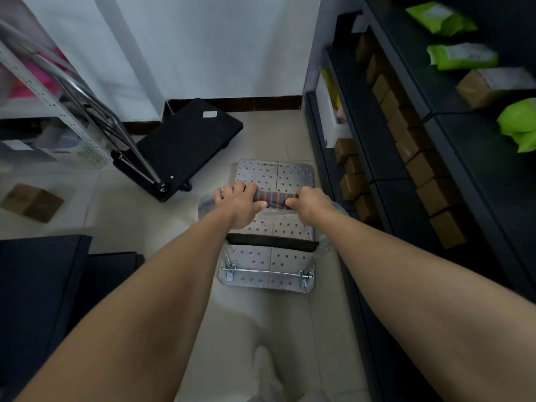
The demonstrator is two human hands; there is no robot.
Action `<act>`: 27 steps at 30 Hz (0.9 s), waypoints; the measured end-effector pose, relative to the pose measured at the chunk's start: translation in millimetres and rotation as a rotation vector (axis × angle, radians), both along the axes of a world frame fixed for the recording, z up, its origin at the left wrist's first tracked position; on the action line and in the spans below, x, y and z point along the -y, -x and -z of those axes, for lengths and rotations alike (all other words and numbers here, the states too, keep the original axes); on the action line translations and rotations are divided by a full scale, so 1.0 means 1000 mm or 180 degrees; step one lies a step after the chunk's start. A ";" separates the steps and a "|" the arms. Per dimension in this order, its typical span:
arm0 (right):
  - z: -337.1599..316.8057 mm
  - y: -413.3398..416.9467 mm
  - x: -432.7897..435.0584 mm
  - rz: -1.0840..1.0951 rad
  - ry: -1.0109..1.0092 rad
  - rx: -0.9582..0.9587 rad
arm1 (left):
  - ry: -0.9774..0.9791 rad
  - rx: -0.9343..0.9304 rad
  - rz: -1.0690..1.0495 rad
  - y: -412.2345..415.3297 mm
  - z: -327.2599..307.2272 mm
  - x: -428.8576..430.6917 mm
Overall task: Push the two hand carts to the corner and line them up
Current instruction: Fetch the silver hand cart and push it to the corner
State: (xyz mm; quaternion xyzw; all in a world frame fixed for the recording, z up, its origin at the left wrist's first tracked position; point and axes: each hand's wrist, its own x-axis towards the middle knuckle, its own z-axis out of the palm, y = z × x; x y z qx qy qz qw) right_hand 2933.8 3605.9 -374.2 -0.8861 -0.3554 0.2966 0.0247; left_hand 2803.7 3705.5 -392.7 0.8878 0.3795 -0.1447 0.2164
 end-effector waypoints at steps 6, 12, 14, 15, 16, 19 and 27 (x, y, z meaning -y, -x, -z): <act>0.002 -0.011 -0.031 0.0123 -0.0012 -0.0008 | -0.0004 -0.0002 0.0018 -0.014 0.000 -0.032; 0.002 -0.028 -0.062 0.0112 0.0007 0.0058 | -0.0022 -0.0015 0.0054 -0.031 -0.001 -0.063; 0.002 -0.035 -0.073 0.0087 0.0036 0.0072 | -0.0050 -0.0027 0.0055 -0.038 -0.001 -0.074; 0.002 -0.039 -0.078 0.0077 0.0043 0.0067 | -0.0059 -0.0032 0.0055 -0.043 0.000 -0.079; 0.002 -0.043 -0.083 0.0069 0.0046 0.0058 | -0.0057 -0.0030 0.0052 -0.047 0.000 -0.085; -0.001 -0.058 -0.097 0.0056 0.0062 0.0037 | -0.0061 -0.0027 0.0055 -0.062 -0.001 -0.098; -0.011 -0.097 -0.122 0.0040 0.0071 -0.0057 | -0.0029 -0.0066 0.0071 -0.100 -0.002 -0.125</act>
